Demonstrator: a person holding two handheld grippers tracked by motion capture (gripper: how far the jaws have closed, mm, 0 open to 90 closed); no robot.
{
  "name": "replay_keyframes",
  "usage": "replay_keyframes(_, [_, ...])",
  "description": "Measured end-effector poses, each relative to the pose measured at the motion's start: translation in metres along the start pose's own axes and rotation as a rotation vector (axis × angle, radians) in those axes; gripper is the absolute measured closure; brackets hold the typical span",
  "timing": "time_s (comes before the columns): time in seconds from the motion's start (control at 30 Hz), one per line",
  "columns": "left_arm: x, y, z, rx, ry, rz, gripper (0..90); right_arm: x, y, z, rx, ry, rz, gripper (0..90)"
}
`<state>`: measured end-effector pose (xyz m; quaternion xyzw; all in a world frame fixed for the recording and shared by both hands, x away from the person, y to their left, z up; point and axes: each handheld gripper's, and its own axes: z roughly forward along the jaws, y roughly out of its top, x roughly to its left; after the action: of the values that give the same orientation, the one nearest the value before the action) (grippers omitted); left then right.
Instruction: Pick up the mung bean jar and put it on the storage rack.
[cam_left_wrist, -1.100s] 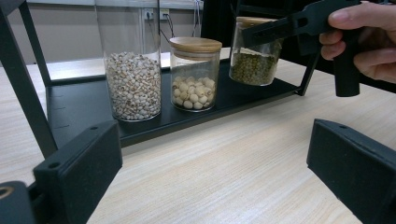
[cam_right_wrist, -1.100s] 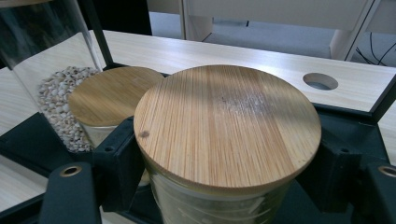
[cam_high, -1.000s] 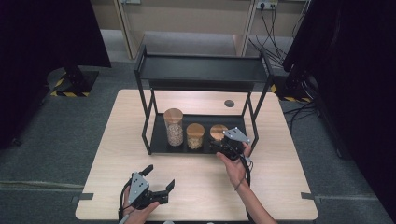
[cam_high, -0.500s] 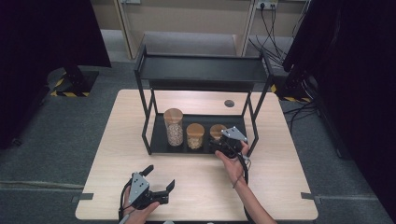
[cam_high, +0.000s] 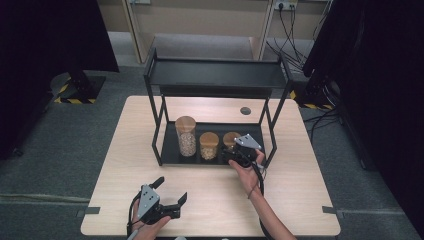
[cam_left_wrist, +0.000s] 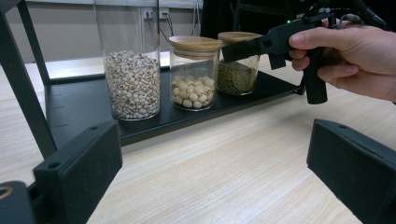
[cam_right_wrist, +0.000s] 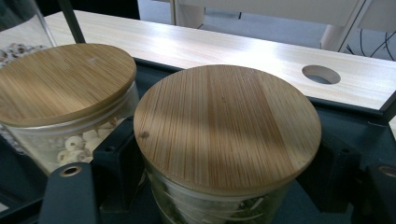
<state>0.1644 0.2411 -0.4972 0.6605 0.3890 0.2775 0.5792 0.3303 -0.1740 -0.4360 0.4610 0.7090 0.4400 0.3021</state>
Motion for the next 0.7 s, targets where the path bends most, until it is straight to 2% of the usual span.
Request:
replay_keyframes(0.37, [0.0,0.0,0.0,0.001,-0.002,0.001,2.7,-0.005,-0.001,0.004,0.014,0.007,0.027,25.0])
replay_keyframes(0.7, [-0.001,0.001,0.0,-0.001,-0.001,0.003,2.7,-0.001,0.003,-0.012,0.006,0.013,0.078,6.7])
